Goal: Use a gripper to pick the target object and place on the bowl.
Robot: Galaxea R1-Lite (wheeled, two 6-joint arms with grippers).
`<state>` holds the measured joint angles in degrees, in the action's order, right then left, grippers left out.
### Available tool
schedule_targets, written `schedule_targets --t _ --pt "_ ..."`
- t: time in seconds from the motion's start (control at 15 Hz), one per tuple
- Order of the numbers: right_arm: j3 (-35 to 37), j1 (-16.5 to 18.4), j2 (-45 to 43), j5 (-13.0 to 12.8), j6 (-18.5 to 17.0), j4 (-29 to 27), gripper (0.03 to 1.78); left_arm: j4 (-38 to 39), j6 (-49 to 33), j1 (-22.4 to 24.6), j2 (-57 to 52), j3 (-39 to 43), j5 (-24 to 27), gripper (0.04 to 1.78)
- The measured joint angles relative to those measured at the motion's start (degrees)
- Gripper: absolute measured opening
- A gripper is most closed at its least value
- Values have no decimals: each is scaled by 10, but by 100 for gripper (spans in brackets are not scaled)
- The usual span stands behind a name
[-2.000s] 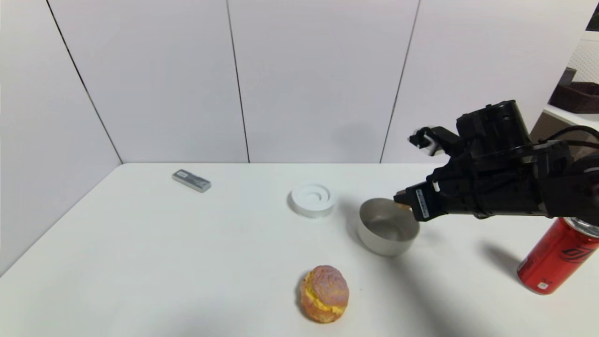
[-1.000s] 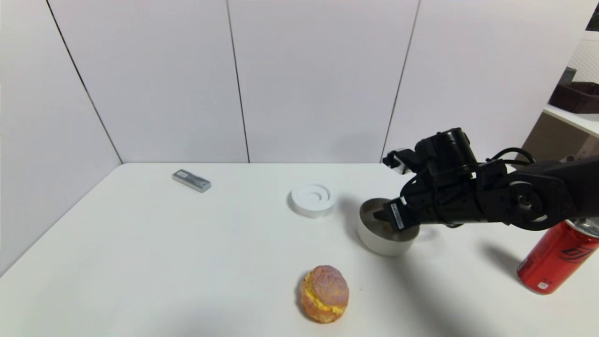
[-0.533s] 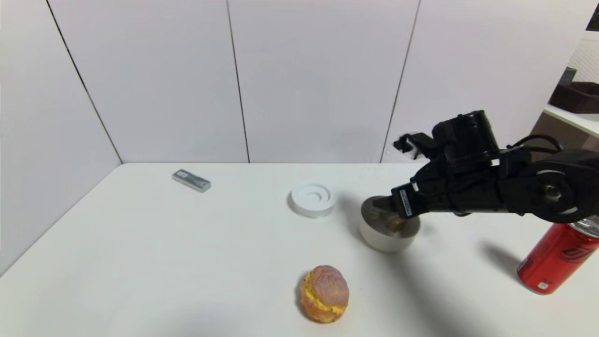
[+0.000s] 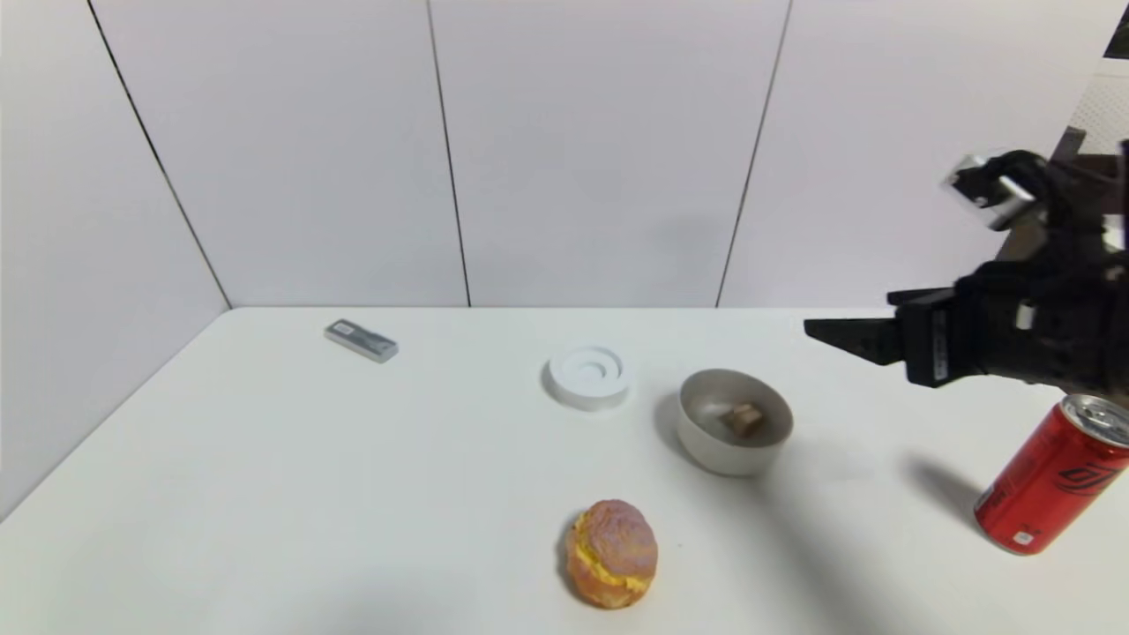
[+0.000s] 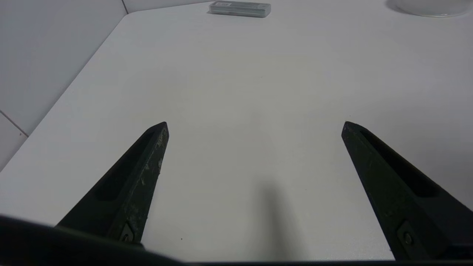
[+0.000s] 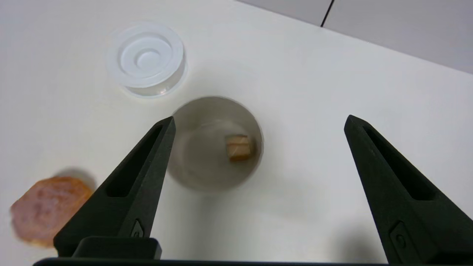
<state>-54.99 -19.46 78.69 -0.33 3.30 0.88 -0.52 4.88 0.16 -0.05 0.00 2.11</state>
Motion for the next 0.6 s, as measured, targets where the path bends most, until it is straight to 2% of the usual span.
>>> schedule_targets --t 0.2,0.6 --pt "73 9 -130 2 1 -2 162 0 0 0 0 0 0 169" --pt "141 107 -353 5 7 -42 167 0 0 0 0 0 0 169"
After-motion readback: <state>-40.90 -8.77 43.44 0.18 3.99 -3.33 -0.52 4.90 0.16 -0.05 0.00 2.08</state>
